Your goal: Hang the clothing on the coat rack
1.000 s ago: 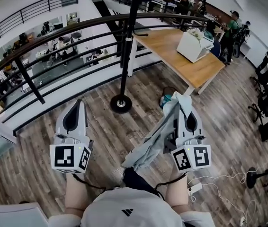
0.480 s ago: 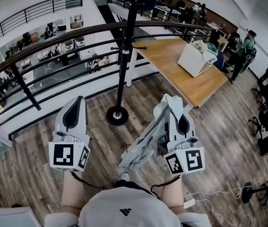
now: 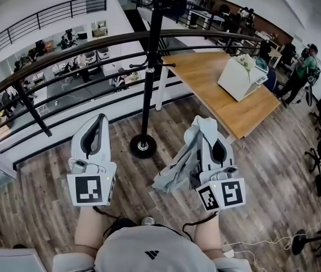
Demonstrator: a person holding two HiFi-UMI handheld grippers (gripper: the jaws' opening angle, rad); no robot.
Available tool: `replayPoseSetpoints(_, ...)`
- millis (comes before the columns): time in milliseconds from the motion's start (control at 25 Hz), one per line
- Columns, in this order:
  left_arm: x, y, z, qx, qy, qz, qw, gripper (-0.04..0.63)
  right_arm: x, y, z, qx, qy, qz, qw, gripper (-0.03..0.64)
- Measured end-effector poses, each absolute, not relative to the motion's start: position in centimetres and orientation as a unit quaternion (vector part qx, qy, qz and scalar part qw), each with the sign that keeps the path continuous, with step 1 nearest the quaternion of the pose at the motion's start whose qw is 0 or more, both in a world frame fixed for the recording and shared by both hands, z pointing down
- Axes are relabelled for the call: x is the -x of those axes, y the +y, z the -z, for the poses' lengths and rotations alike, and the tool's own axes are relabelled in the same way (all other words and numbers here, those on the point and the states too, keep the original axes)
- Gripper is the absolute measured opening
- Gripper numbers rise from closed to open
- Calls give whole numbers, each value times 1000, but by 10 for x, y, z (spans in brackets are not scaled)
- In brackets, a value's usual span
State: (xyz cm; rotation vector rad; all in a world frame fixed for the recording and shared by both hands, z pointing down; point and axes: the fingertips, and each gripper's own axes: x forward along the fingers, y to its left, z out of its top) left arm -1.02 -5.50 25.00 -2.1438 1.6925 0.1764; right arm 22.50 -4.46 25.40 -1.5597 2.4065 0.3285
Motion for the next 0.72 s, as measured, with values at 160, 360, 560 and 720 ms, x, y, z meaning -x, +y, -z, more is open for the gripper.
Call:
replayPoseSetpoints(160,12,-65,-258,776,602,-77,172,8,-230,-58,-261,537,827,-108,124,12)
replayPoseSetpoints(360,17,-78,-269,783,602,-84,136,6,-235,-74,-266,542,825,-100,122,12)
replayPoseSetpoints(560,28,-96,-272,783,601,-73,146,8,-223,-89,-263,547,822,-100,120,12)
replayPoseSetpoints(720,28,-124,-275,790,586,-61,167,8,-222,-107,-264,565,810,-101,120,12)
